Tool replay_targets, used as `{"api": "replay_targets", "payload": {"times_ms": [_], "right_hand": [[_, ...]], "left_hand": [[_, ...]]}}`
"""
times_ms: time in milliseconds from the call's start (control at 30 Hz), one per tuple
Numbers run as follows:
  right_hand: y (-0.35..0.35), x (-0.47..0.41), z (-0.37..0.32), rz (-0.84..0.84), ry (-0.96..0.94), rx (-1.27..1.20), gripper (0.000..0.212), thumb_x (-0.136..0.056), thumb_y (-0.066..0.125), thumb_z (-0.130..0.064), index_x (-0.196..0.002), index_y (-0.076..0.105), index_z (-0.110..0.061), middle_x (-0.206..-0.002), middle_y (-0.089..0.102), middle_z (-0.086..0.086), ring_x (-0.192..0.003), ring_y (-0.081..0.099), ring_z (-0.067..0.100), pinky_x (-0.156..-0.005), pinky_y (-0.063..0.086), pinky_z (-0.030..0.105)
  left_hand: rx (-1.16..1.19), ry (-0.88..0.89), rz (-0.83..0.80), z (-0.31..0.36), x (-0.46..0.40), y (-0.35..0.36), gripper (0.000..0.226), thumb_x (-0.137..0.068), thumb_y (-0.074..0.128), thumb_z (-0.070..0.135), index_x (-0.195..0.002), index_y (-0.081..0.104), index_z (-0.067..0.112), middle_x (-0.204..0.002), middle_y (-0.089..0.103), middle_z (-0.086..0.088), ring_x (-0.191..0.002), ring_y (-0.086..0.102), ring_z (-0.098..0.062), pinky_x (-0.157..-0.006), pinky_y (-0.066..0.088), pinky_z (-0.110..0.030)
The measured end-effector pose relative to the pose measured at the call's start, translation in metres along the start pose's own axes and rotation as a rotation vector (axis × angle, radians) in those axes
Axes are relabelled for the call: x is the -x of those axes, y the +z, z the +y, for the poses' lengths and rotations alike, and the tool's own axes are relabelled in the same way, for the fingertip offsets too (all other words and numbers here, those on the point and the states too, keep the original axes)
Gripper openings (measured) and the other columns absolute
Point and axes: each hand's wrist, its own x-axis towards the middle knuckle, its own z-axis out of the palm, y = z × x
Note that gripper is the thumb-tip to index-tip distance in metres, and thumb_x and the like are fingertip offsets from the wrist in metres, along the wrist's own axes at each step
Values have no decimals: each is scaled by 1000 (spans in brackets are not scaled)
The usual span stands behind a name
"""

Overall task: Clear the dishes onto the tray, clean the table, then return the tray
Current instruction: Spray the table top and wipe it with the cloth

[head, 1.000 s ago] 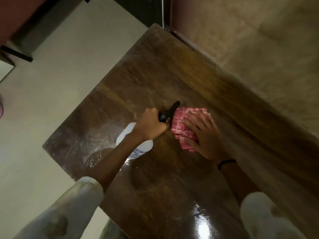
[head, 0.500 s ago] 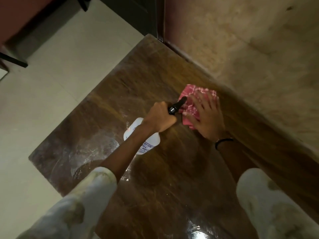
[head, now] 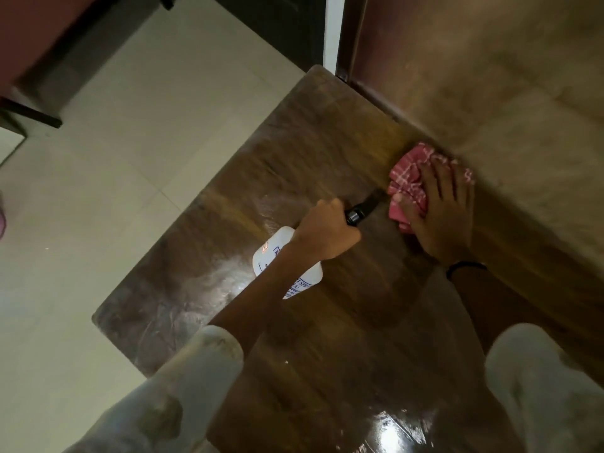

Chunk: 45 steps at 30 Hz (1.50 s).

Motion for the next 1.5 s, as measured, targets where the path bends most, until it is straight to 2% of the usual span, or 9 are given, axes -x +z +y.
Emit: {"api": "replay_targets", "payload": {"times_ms": [200, 433, 600, 700, 867, 1033, 1267, 1333, 1500], "right_hand": [[-14, 24, 30, -186, -351, 82, 75, -91, 20, -70, -148, 27, -22, -155, 28, 8, -145, 19, 31, -117, 18, 54], [-1, -35, -19, -19, 21, 13, 72, -91, 26, -61, -149, 24, -19, -156, 25, 10, -145, 15, 33, -118, 11, 54], [6, -34, -65, -128, -188, 52, 71, -92, 20, -63, -150, 22, -23, -158, 22, 7, -147, 11, 30, -118, 12, 56], [-3, -19, -46, -166, -277, 69, 74, -91, 20, -69, -149, 25, -23, -156, 27, 8, -146, 15, 30, -117, 17, 54], [-1, -55, -68, -66, -86, 23, 72, -92, 21, -65, -150, 23, -21, -157, 23, 8, -147, 11, 30, -118, 11, 53], [20, -121, -136, 5, 39, -13, 77, -87, 23, -64, -150, 19, -20, -158, 19, 11, -146, 13, 35, -118, 4, 54], [17, -110, -129, -105, -439, 48, 75, -90, 28, -68, -149, 23, -22, -156, 26, 10, -145, 19, 33, -117, 17, 56], [9, -109, -111, -104, -387, 41, 78, -89, 24, -71, -149, 22, -22, -156, 25, 9, -145, 17, 31, -118, 14, 54], [26, -154, -169, 59, 81, -13, 82, -87, 25, -72, -151, 18, -21, -158, 20, 10, -146, 15, 33, -120, 5, 50]], "left_hand": [[9, 12, -69, -4, 1, -20, 19, -78, 62, 14, -96, 58, 12, -73, 52, 4, -68, 53, -14, -58, 40, -27], [22, 36, -53, -7, -11, -39, 26, -83, 61, 13, -108, 56, 6, -75, 39, 6, -66, 43, -10, -57, 35, -24], [71, -3, 9, -13, -23, -58, 14, -80, 61, 12, -93, 57, 7, -68, 45, 5, -70, 53, -18, -49, 34, -25], [70, -14, 26, -19, -29, -72, 17, -80, 61, 14, -94, 55, 7, -75, 44, 2, -69, 50, -18, -60, 39, -29], [86, -41, 70, -29, -45, -98, 21, -82, 61, 15, -99, 53, 8, -90, 50, -5, -77, 55, -21, -65, 45, -32], [117, -79, 136, -41, -54, -117, 22, -79, 61, 15, -98, 60, 2, -76, 55, -6, -73, 59, -26, -58, 40, -29], [116, -99, 130, -78, -31, -141, 19, -76, 62, 11, -94, 62, 2, -78, 64, -17, -69, 64, -33, -62, 53, -40], [110, -108, 100, -89, -22, -144, 21, -73, 62, 12, -93, 63, 5, -80, 65, -17, -69, 65, -33, -65, 55, -42], [111, -109, 112, -113, -4, -146, 22, -75, 63, 8, -97, 64, 6, -86, 67, -18, -72, 66, -32, -68, 56, -40]]}}
